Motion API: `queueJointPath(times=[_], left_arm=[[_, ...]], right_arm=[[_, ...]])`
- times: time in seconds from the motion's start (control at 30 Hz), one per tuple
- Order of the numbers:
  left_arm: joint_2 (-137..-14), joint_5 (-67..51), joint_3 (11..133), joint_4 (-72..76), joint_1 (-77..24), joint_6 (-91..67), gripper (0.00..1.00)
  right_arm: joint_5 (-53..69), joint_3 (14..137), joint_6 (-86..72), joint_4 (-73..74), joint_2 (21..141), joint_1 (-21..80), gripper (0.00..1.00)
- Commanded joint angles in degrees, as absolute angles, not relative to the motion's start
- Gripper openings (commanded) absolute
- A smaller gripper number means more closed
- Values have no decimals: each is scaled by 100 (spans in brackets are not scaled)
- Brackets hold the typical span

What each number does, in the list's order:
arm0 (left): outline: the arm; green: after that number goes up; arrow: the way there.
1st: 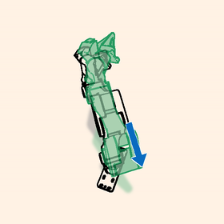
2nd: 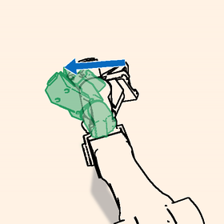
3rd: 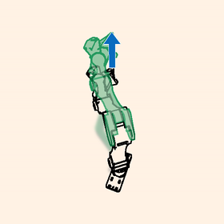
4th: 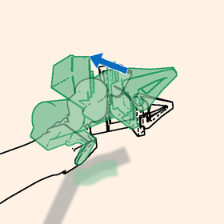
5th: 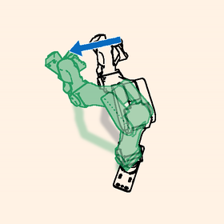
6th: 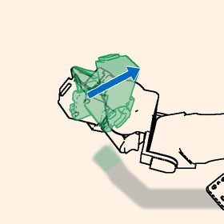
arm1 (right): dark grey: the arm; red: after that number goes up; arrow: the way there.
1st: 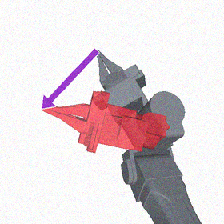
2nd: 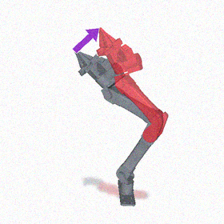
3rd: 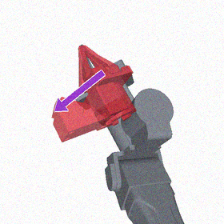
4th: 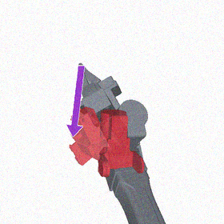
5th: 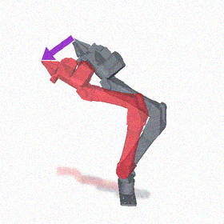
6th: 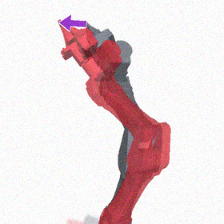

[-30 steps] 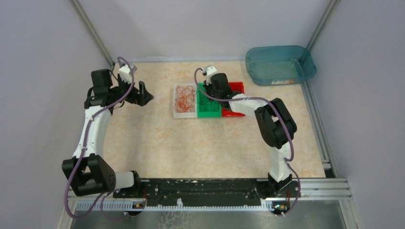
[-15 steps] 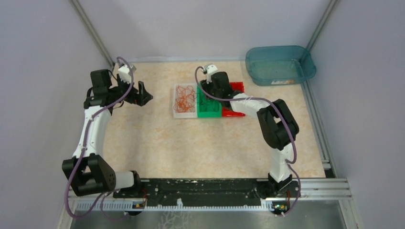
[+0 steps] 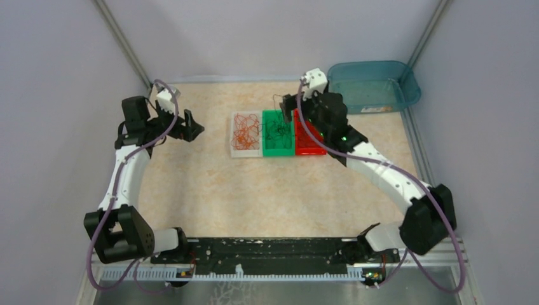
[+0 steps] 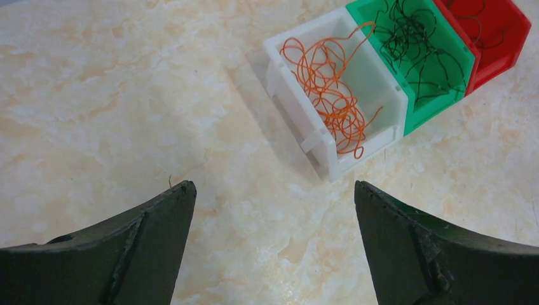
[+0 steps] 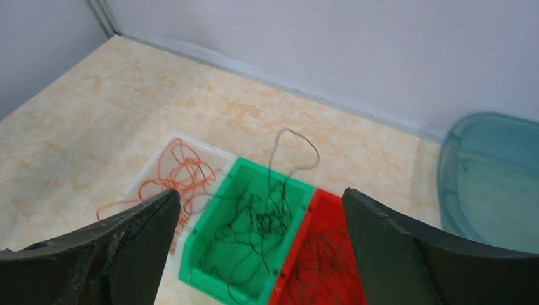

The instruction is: Untangle the cables

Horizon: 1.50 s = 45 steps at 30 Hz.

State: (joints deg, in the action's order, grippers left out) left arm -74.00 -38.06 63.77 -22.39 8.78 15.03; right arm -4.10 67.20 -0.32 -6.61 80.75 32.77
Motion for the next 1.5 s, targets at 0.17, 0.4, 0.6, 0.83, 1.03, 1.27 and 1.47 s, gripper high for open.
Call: queueJointPath(times=[0.17, 0.4, 0.6, 0.83, 1.03, 1.27, 1.47], left_arm=[[-7384, -3550, 3702, 1329, 894, 836, 100], [-8093, -3498, 2144, 4829, 822, 355, 100], [-8701, -3345, 1369, 6962, 745, 411, 99], [-8724, -2975, 1131, 7446, 671, 379, 99], [-9228, -2503, 921, 8455, 561, 279, 99], [-9028, -1905, 1433, 7034, 221, 550, 99], [-9011, -1898, 1406, 7063, 227, 553, 99]], right_arm=[[-2573, 3544, -963, -1927, 5723, 2319, 99], [-3597, 1697, -929, -2965, 4946, 1483, 99], [-3955, 1125, -1246, -3798, 5686, 959, 99], [-3616, 721, -432, -6612, 7206, 882, 99], [-2732, 651, -55, -7412, 7889, 835, 99], [-2423, 984, -199, -7260, 8374, 583, 99], [-2268, 978, -258, -7121, 8286, 510, 99]])
